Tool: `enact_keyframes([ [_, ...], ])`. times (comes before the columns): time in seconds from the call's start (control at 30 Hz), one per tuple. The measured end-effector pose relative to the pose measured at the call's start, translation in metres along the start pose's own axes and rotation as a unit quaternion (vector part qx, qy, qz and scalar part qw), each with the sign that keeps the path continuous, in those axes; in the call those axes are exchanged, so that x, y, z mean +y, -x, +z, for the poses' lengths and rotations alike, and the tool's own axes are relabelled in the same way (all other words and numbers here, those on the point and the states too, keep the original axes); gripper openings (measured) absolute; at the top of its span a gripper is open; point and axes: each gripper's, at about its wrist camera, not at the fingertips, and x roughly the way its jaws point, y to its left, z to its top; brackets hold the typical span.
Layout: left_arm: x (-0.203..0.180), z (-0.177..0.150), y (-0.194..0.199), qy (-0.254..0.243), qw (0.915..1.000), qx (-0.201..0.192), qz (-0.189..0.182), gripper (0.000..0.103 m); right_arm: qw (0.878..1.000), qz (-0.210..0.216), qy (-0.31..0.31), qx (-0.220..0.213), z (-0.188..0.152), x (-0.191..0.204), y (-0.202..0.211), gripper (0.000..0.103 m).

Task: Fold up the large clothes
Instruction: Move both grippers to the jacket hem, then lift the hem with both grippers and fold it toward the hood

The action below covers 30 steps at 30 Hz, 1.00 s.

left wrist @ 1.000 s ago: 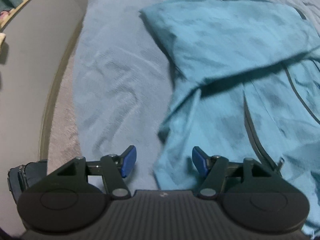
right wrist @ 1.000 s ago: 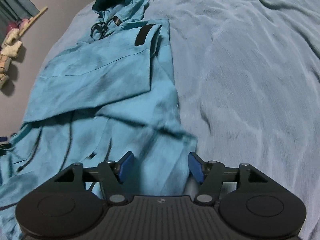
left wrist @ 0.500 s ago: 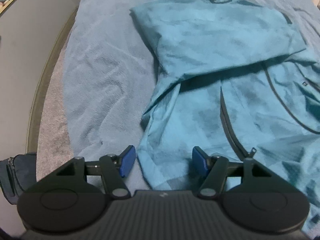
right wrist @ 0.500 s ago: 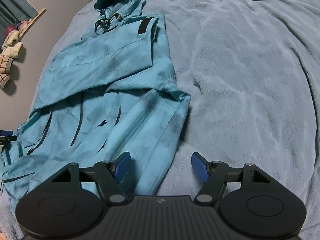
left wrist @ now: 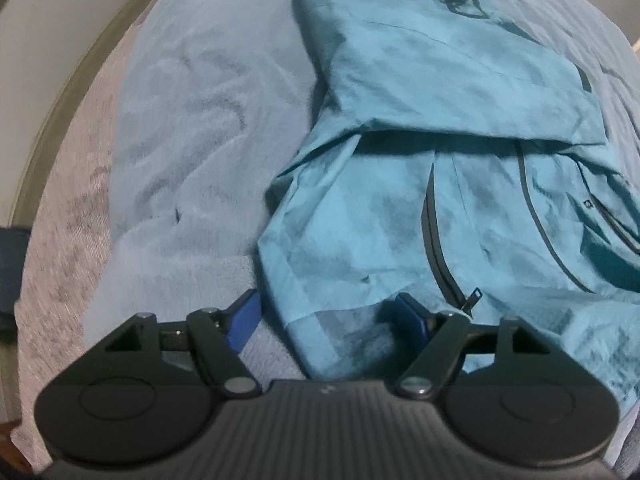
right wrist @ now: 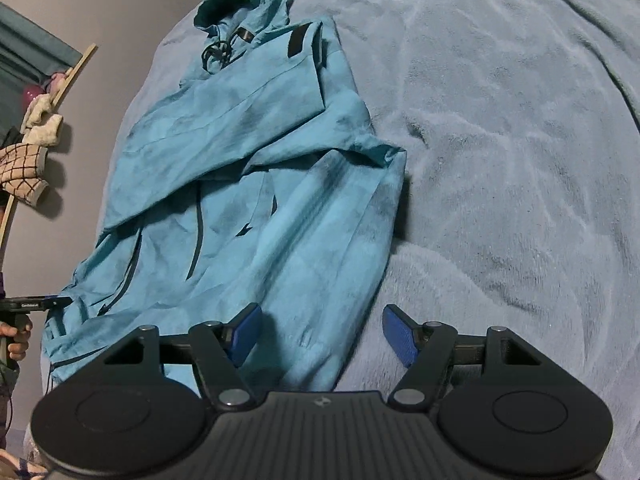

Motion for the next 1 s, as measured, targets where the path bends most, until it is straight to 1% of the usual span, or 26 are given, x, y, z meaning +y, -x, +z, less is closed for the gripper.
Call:
enact_keyframes([
  [0.17,0.000,0.002,-0.004,-0.002,0.9999,0.011,-0.002,0.072,1.000,0.026,-0.005,0.008,-0.008,0.003,0.009,0.067],
  [0.27,0.000,0.003,-0.007,0.003,0.9995,0.025,-0.018,0.072,0.999,0.029,-0.016,0.022,-0.012,0.002,0.007,0.065],
  [0.33,-0.002,0.002,-0.004,-0.003,0.9993,0.026,-0.027,0.069,0.998,0.046,-0.033,0.023,-0.015,0.000,0.005,0.061],
  [0.37,-0.004,0.000,-0.001,-0.009,0.9993,0.020,-0.031,0.058,0.998,0.054,-0.037,0.020,-0.016,-0.001,0.005,0.049],
  [0.4,-0.006,-0.002,0.004,-0.016,0.9995,0.011,-0.025,0.037,0.997,0.059,-0.037,0.013,-0.019,0.000,0.004,0.041],
  [0.43,-0.008,-0.004,0.007,-0.021,0.9996,0.002,-0.021,0.028,0.997,0.063,-0.034,0.005,-0.020,0.000,0.005,0.028],
  [0.47,-0.008,-0.006,0.012,-0.022,0.9994,-0.010,-0.027,0.011,0.997,0.067,-0.032,-0.006,-0.022,0.000,0.006,0.019],
  [0.53,-0.008,-0.007,0.020,-0.016,0.9982,-0.029,-0.050,0.000,0.996,0.077,-0.032,-0.023,-0.021,-0.001,0.008,0.012],
  [0.6,-0.009,-0.006,0.031,-0.014,0.9957,-0.059,-0.070,0.000,0.995,0.084,-0.034,-0.039,-0.018,-0.001,0.011,0.011],
  [0.67,-0.010,0.000,0.042,-0.006,0.9913,-0.092,-0.094,0.000,0.993,0.093,-0.031,-0.058,-0.010,0.000,0.016,0.009],
  [0.8,-0.021,0.014,0.063,-0.016,0.9853,-0.148,-0.084,0.000,0.989,0.110,-0.017,-0.098,0.009,0.010,0.029,0.008],
  [0.87,-0.023,0.023,0.070,-0.014,0.9828,-0.162,-0.088,0.000,0.986,0.121,-0.019,-0.116,0.023,0.012,0.032,0.008],
  [1.0,-0.020,0.051,0.079,-0.009,0.9791,-0.181,-0.093,0.000,0.981,0.137,-0.019,-0.139,0.054,0.017,0.030,0.007],
])
